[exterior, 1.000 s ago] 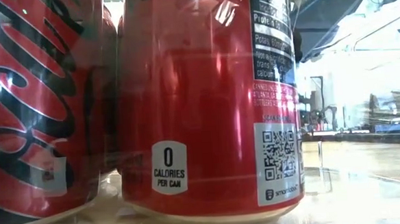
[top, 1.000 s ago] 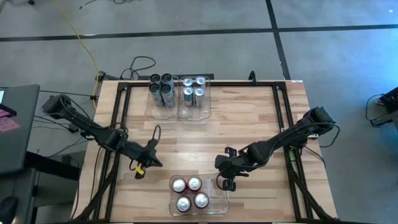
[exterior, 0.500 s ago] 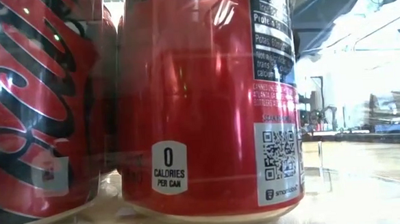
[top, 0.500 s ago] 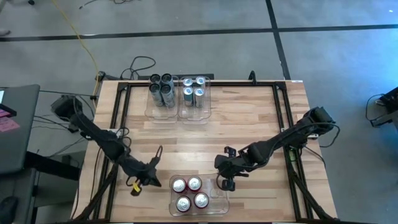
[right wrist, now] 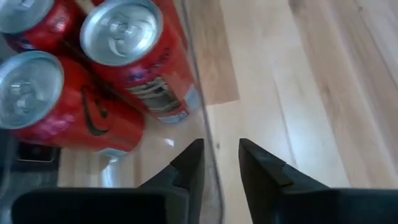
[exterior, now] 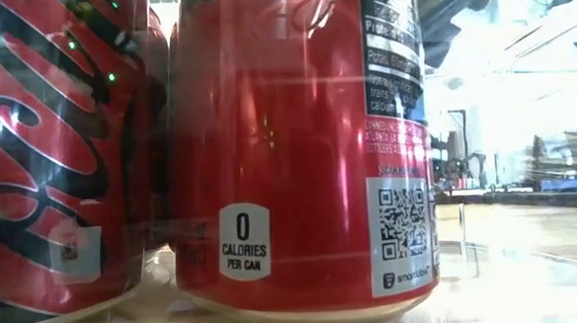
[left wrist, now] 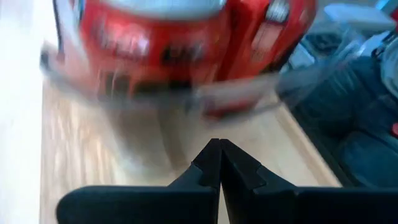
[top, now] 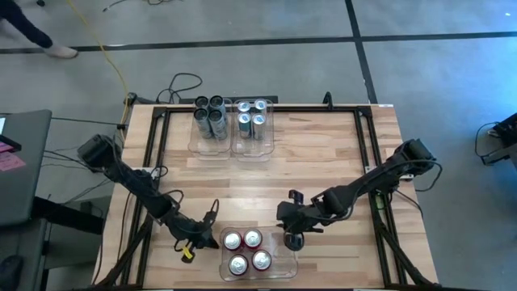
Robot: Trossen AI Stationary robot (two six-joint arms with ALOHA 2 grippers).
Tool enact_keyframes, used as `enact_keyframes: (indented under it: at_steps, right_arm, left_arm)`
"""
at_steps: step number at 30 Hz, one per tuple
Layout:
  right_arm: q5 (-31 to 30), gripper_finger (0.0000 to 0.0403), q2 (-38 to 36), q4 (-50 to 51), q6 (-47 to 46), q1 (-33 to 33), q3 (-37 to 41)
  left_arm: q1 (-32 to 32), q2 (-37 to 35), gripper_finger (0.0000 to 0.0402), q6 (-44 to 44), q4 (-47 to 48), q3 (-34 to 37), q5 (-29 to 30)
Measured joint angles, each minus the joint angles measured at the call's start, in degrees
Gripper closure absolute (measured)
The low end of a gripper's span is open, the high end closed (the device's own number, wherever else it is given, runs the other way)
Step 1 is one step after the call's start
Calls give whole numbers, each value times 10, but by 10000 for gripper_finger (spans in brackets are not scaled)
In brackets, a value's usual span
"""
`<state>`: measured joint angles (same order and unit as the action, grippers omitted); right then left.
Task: Sort soda cans
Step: Move the bottom transparent bin from the bottom to the top right
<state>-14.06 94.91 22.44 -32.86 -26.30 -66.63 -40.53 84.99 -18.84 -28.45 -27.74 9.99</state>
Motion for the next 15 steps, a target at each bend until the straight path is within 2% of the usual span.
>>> enact_keyframes:
  at_steps: [7,15]
  right_arm:
    - [-4,249,0,24,-4,1,0]
    - [-28,241,0,31,-7,0,0]
  left_arm:
    - [1,0,401,42,-38,-8,11]
    - [35,-1,402,55,-24,-7,27]
